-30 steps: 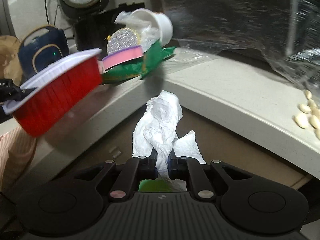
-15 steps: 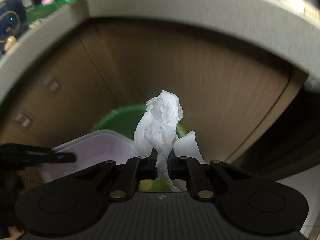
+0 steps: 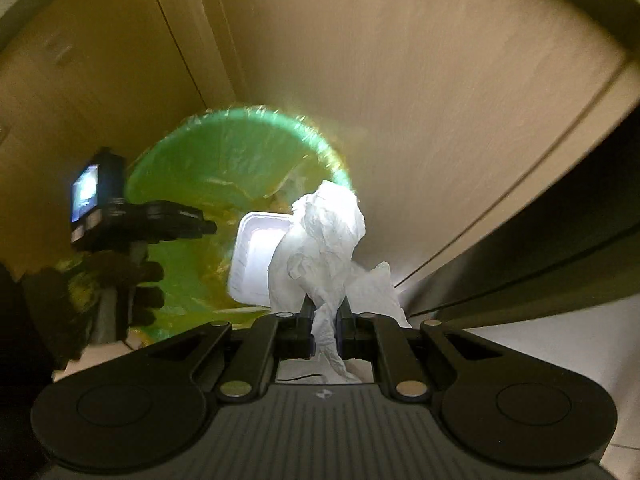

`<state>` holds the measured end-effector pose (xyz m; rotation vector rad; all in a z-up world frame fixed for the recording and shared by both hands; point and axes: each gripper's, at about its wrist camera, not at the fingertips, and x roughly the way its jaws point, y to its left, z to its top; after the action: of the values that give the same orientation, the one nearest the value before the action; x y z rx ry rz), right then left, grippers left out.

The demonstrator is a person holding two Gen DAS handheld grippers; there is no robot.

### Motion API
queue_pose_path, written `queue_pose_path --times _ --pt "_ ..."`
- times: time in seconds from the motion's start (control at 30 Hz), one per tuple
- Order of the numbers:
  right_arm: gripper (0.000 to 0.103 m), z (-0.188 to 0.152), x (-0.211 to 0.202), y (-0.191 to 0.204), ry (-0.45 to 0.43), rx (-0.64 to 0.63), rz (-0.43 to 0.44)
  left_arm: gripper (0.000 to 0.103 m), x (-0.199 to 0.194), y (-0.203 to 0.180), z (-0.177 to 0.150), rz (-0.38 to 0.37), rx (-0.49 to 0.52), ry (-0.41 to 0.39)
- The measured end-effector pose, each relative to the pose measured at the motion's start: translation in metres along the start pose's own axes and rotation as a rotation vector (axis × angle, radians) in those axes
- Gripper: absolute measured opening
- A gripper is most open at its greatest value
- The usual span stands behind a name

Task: Collect trash
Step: 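Drop the tissue from the right tool into the green bin while the left tool drops the tray, then raise both open tools back up toward the counter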

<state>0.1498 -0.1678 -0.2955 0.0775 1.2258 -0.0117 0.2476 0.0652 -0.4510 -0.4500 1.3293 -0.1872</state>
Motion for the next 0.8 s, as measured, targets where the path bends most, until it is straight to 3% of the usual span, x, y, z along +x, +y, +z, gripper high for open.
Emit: queue_pose_path --times 0.23,0.27,0.37,0.47,0.6,0.8 --pt "0.009 0.049 0.075 0.031 0.111 0.081 0.163 0.023 -0.106 -0.007 -0.013 -0.112 0.021 0.005" --pt "0.012 0.057 0.092 0.038 0.13 0.088 0.17 0.023 -0.117 -0.007 -0.016 -0.124 0.022 0.006" --pt "0.039 0.07 0.136 0.053 0.191 0.095 0.152 0.023 -0.139 -0.002 -0.023 -0.153 -0.003 0.004" --pt "0.042 0.08 0.162 0.054 0.234 0.138 0.158 0.023 -0.154 0.001 -0.032 -0.163 -0.014 -0.006" --pt "0.045 0.087 0.146 0.052 0.23 0.176 0.163 0.023 -0.173 0.004 -0.032 -0.156 -0.042 -0.047" --pt "0.046 0.087 0.063 0.043 0.138 0.208 0.185 0.023 -0.233 -0.03 -0.022 -0.181 0.021 -0.141"
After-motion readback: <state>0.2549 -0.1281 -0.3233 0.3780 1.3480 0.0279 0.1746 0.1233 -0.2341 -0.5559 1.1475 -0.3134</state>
